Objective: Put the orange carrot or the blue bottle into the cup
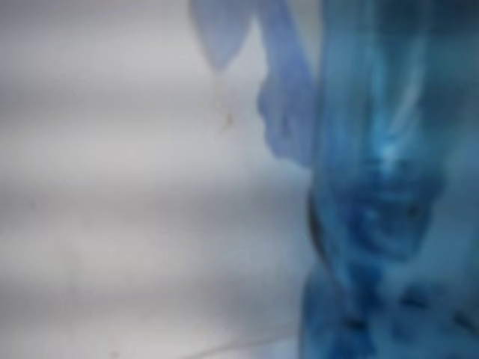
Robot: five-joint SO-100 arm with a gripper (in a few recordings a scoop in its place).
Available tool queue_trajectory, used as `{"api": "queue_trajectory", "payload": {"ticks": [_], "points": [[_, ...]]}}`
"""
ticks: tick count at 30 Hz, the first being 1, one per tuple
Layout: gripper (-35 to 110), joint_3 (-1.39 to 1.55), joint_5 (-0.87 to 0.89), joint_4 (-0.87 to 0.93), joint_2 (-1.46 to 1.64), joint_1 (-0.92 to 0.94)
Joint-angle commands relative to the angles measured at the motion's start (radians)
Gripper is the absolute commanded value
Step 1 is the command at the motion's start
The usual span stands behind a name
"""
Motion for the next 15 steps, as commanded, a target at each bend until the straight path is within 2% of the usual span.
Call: {"api": "queue_trajectory", "payload": {"ticks": [1,15], "points": [[50,-0.101,0.029,-0.023,0.06,0.014],[50,-0.106,0.029,-0.023,-0.005,0.014]]}}
